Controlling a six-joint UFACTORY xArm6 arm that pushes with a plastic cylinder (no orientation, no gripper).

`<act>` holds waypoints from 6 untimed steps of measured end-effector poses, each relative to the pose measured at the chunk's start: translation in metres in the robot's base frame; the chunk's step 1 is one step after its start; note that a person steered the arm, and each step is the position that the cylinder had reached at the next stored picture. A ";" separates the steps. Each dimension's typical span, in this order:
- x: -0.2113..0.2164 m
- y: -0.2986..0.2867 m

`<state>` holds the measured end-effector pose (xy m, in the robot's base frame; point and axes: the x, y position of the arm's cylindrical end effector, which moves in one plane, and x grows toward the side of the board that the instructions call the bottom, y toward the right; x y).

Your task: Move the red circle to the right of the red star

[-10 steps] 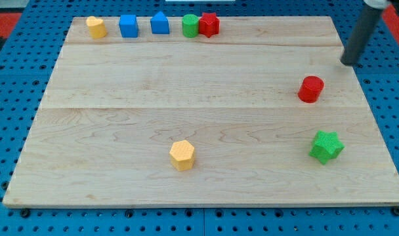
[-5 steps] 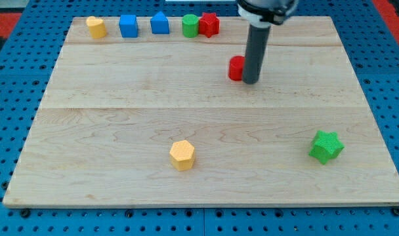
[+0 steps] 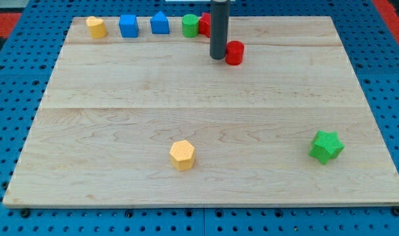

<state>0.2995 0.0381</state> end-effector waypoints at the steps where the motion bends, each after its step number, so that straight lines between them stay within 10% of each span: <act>1: 0.017 -0.010; 6: -0.051 0.085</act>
